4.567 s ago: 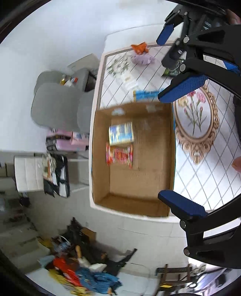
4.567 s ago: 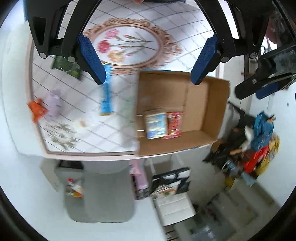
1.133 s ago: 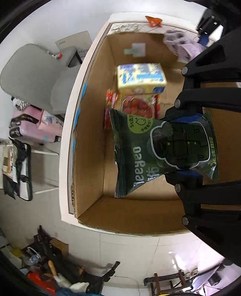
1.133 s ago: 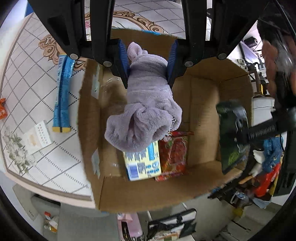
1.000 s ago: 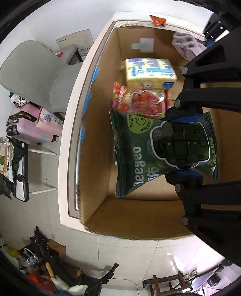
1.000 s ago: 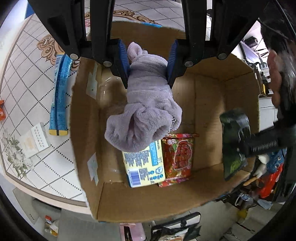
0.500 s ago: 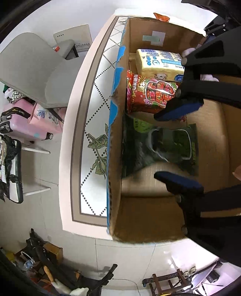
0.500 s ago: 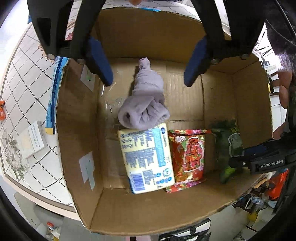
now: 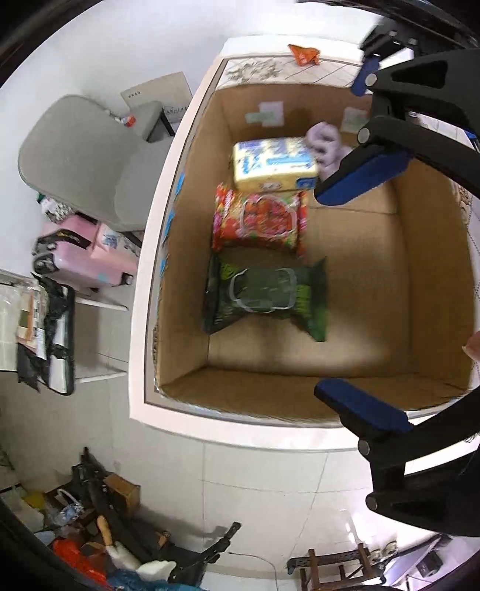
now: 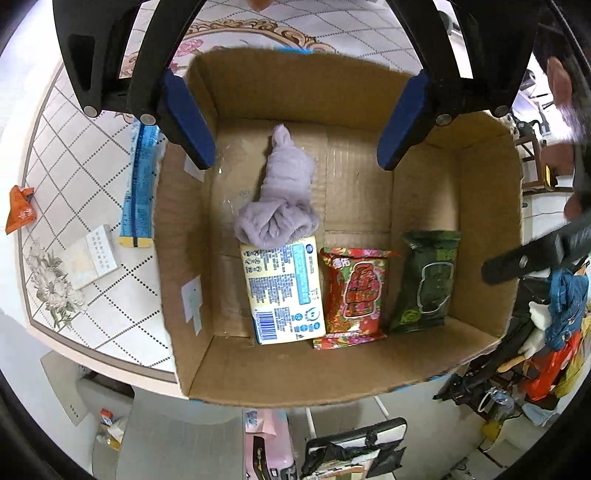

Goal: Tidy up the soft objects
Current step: 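Carry both items into the box and release them beside the others, then grasp the white card box with left tool while right tool grasps orange bag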

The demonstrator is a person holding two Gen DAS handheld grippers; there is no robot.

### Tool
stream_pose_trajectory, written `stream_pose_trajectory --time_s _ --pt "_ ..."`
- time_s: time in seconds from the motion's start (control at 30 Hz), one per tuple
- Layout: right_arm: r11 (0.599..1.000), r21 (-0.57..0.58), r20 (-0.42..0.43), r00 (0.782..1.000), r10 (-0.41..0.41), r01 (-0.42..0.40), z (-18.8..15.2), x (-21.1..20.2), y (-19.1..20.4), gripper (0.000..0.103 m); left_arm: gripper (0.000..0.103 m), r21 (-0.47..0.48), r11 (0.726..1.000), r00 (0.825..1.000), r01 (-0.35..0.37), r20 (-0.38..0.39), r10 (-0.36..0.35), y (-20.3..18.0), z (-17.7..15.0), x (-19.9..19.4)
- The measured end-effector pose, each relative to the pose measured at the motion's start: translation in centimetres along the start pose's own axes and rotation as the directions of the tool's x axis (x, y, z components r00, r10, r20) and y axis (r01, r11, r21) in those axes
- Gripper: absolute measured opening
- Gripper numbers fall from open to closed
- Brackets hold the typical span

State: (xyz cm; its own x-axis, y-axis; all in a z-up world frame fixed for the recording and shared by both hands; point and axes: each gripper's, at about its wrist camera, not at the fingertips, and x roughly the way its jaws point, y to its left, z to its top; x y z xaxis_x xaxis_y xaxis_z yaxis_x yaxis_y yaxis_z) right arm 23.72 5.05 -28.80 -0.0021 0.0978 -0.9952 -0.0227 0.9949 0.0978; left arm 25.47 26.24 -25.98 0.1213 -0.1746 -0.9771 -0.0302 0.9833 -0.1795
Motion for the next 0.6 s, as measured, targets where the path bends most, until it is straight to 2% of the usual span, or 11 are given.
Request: stream_pose_trajectory --time_s 0.37,0.6 --pt "0.999 -0.050 0.103 0.995 0.004 0.001 -5.5 -6.2 0.1 0.091 0.096 0.012 0.999 0.994 -0.031 0.106 0.029 -2.7 -7.7 -7.4" --pt "0.995 -0.073 0.147 0.986 0.072 -0.062 -7.9 -9.4 -0.7 0.091 0.096 0.007 0.998 0.988 -0.064 0.142 0.063 -4.8 -10.2 -10.0"
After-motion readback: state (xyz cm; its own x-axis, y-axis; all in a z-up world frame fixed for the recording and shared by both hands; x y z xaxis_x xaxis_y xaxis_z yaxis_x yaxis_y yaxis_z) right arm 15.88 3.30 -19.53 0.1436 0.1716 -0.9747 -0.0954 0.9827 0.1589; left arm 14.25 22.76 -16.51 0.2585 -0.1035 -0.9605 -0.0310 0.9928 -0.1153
